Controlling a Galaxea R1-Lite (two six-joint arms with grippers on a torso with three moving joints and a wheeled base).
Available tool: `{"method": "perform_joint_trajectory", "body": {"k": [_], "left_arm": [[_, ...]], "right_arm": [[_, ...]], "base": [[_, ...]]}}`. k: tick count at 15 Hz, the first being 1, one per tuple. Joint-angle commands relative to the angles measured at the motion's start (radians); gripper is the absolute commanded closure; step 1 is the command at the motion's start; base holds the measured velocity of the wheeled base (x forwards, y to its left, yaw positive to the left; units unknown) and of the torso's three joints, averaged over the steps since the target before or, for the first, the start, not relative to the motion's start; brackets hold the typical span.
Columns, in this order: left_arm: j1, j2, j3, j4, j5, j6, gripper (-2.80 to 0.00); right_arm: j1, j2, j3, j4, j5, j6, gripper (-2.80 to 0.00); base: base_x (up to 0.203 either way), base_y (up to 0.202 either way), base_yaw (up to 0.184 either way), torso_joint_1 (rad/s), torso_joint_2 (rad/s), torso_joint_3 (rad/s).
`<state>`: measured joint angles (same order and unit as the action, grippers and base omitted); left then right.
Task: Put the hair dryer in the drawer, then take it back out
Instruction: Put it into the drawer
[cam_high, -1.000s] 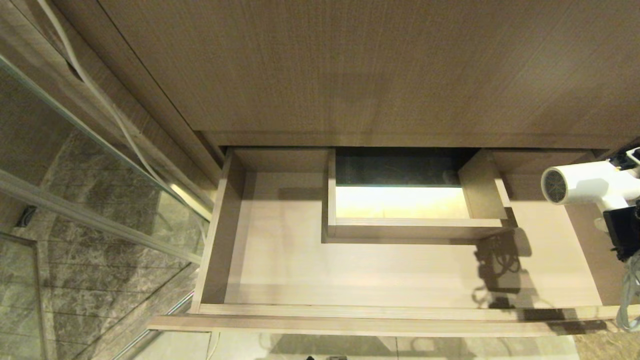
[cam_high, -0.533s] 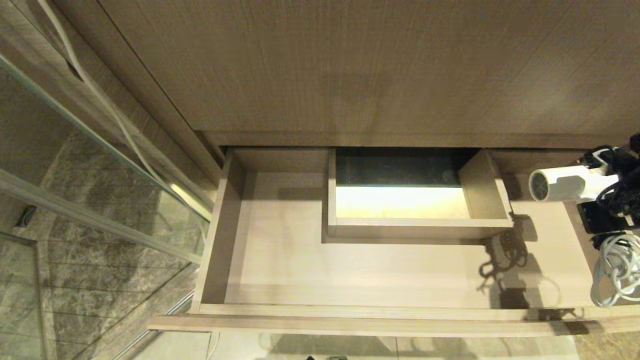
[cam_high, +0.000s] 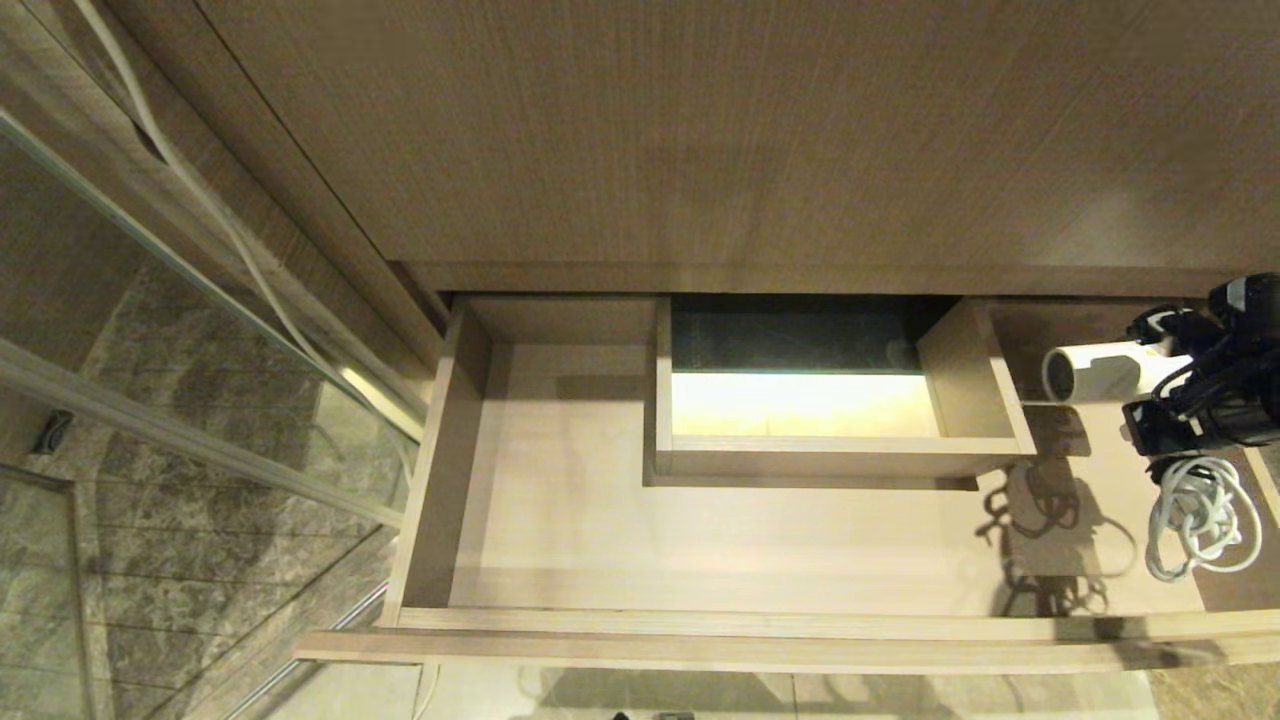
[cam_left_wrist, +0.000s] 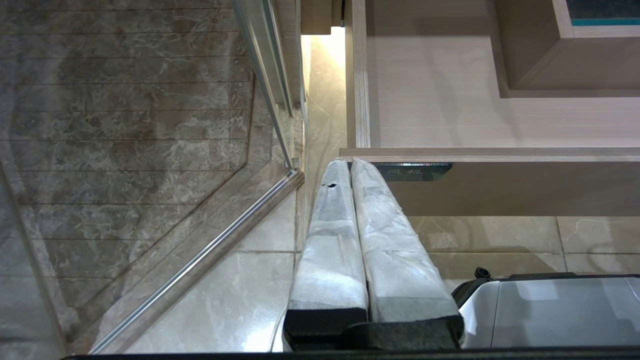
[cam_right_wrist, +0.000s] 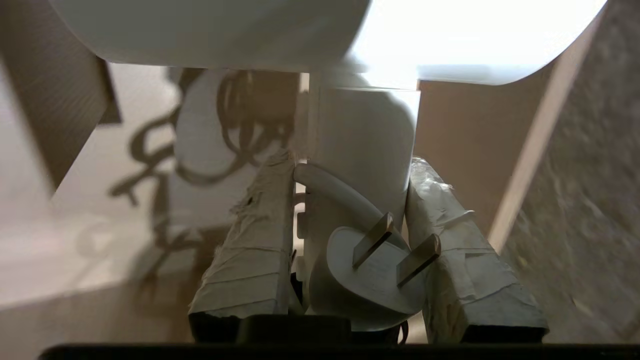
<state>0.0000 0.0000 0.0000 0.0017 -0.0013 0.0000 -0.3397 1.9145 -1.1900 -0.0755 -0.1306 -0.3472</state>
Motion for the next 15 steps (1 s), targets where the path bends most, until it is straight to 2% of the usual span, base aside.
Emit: {"method": "perform_joint_trajectory", "body": {"k": [1, 8, 11, 15], "left_arm": [[0.0, 0.0, 0.0, 0.0, 0.0, 0.0, 0.0], [0.0, 0.0, 0.0, 0.0, 0.0, 0.0, 0.0], [0.0, 0.0, 0.0, 0.0, 0.0, 0.0, 0.0], [0.0, 0.0, 0.0, 0.0, 0.0, 0.0, 0.0]], "right_arm": [[-0.006, 0.077, -0.018, -0.023, 0.006, -0.005, 0.0], [-0.006, 0.214, -0.114, -0.107, 0.008, -0.039, 0.0], [-0.007, 0.269, -0.118, -0.191, 0.008, -0.064, 0.0], [-0.008, 0.342, -0.137, -0.235, 0.008, -0.082, 0.0]], "base": [[0.0, 0.0, 0.0, 0.0, 0.0, 0.0], [0.0, 0.0, 0.0, 0.0, 0.0, 0.0], [0.0, 0.0, 0.0, 0.0, 0.0, 0.0], [0.0, 0.0, 0.0, 0.0, 0.0, 0.0]]}}
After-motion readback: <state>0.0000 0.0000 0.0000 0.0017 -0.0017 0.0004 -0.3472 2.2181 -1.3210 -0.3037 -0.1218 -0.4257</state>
